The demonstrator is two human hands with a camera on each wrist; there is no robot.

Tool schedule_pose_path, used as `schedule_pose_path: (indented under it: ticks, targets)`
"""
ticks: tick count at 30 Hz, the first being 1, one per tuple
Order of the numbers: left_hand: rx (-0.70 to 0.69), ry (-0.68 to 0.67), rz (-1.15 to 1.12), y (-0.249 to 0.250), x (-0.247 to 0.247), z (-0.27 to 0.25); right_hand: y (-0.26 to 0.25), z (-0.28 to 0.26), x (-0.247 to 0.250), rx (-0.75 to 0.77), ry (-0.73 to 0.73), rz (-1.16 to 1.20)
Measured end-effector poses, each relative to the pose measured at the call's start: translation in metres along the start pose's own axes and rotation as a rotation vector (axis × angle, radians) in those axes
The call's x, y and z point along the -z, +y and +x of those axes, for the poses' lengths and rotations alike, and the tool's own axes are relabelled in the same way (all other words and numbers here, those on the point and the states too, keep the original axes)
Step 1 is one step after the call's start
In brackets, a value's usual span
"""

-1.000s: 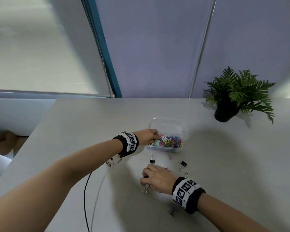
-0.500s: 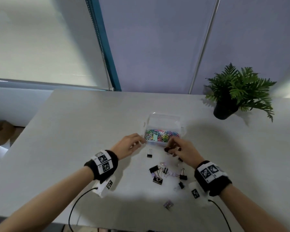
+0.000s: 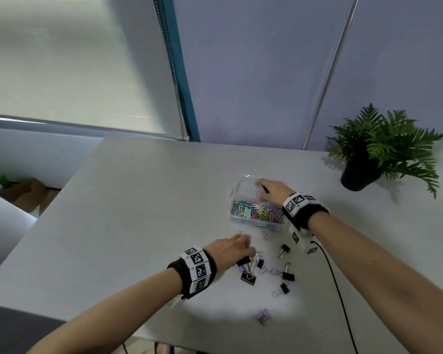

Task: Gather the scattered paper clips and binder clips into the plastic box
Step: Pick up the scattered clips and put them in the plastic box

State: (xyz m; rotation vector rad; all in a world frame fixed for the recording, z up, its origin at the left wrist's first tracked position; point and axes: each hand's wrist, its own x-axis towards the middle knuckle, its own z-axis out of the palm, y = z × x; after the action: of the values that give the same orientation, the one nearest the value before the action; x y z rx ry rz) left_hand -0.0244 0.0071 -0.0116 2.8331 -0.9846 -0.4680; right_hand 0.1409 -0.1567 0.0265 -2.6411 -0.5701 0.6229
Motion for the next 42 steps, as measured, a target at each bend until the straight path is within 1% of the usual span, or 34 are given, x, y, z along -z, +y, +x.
schedule_pose_path:
  ticks: [1, 2, 4, 7, 8, 10, 12, 14, 15, 17, 18, 19, 21, 22, 23, 24, 25, 27, 29, 31, 33, 34, 36, 37, 38, 40, 42]
  targets:
    - [0.019, -0.017, -0.013, -0.001, 0.0, 0.0, 0.002, -0.001, -0.006, 0.005, -0.077, -0.085]
    - [0.033, -0.029, -0.034, -0.001, 0.001, 0.0, 0.004, -0.004, -0.012, 0.014, -0.121, -0.182]
    - [0.046, -0.032, -0.082, 0.0, 0.005, -0.004, 0.008, -0.011, -0.02, 0.04, -0.133, -0.295]
    - [0.067, 0.002, -0.183, -0.007, 0.013, -0.019, 0.012, -0.023, -0.026, 0.074, -0.12, -0.305]
    - [0.057, 0.041, -0.227, -0.01, 0.02, -0.025, 0.013, -0.027, -0.029, 0.084, -0.114, -0.31]
    - [0.01, 0.195, -0.318, -0.021, 0.038, -0.031, 0.013, -0.037, -0.037, 0.098, -0.095, -0.32]
    - [-0.003, 0.339, -0.379, -0.035, 0.059, -0.026, 0.011, -0.045, -0.047, 0.114, -0.081, -0.339]
    - [0.051, 0.443, -0.365, -0.048, 0.08, -0.011, 0.005, -0.053, -0.054, 0.125, -0.101, -0.356]
    - [0.101, 0.466, -0.346, -0.053, 0.089, 0.0, 0.001, -0.056, -0.057, 0.119, -0.111, -0.359]
    - [0.222, 0.44, -0.326, -0.06, 0.101, 0.026, -0.007, -0.062, -0.057, 0.085, -0.111, -0.364]
    - [0.268, 0.387, -0.311, -0.062, 0.103, 0.038, -0.011, -0.067, -0.056, 0.08, -0.083, -0.358]
    - [0.291, 0.318, -0.288, -0.063, 0.103, 0.05, -0.014, -0.074, -0.057, 0.102, -0.015, -0.354]
    - [0.288, 0.202, -0.233, -0.063, 0.098, 0.068, -0.022, -0.092, -0.061, 0.259, 0.231, -0.421]
    - [0.287, 0.16, -0.208, -0.064, 0.093, 0.074, -0.026, -0.102, -0.066, 0.348, 0.312, -0.45]
    - [0.291, 0.129, -0.19, -0.064, 0.09, 0.079, -0.028, -0.113, -0.077, 0.448, 0.361, -0.444]
    - [0.303, 0.101, -0.18, -0.065, 0.087, 0.082, -0.03, -0.124, -0.089, 0.531, 0.359, -0.422]
    - [0.312, 0.078, -0.178, -0.065, 0.084, 0.084, -0.029, -0.134, -0.103, 0.576, 0.301, -0.403]
    - [0.308, 0.076, -0.214, -0.064, 0.082, 0.082, -0.028, -0.145, -0.122, 0.577, 0.165, -0.432]
    - [0.275, 0.145, -0.259, -0.061, 0.082, 0.073, -0.025, -0.149, -0.13, 0.545, 0.123, -0.434]
    - [0.25, 0.255, -0.282, -0.058, 0.082, 0.057, -0.026, -0.148, -0.13, 0.511, 0.087, -0.414]
    - [0.235, 0.355, -0.302, -0.052, 0.08, 0.037, -0.03, -0.147, -0.131, 0.463, 0.079, -0.436]
    - [0.227, 0.377, -0.319, -0.048, 0.078, 0.027, -0.03, -0.147, -0.131, 0.453, 0.073, -0.434]
    - [0.194, 0.336, -0.374, -0.04, 0.072, 0.003, -0.027, -0.148, -0.133, 0.477, -0.009, -0.36]
    - [0.165, 0.286, -0.385, -0.035, 0.067, -0.009, -0.023, -0.149, -0.133, 0.487, -0.062, -0.326]
    - [0.133, 0.228, -0.372, -0.031, 0.062, -0.02, -0.02, -0.151, -0.131, 0.494, -0.064, -0.265]
    - [0.081, 0.136, -0.293, -0.024, 0.051, -0.037, -0.017, -0.157, -0.114, 0.501, 0.017, -0.047]
    - [0.092, 0.084, -0.215, -0.018, 0.04, -0.047, -0.016, -0.157, -0.084, 0.476, 0.123, 0.144]
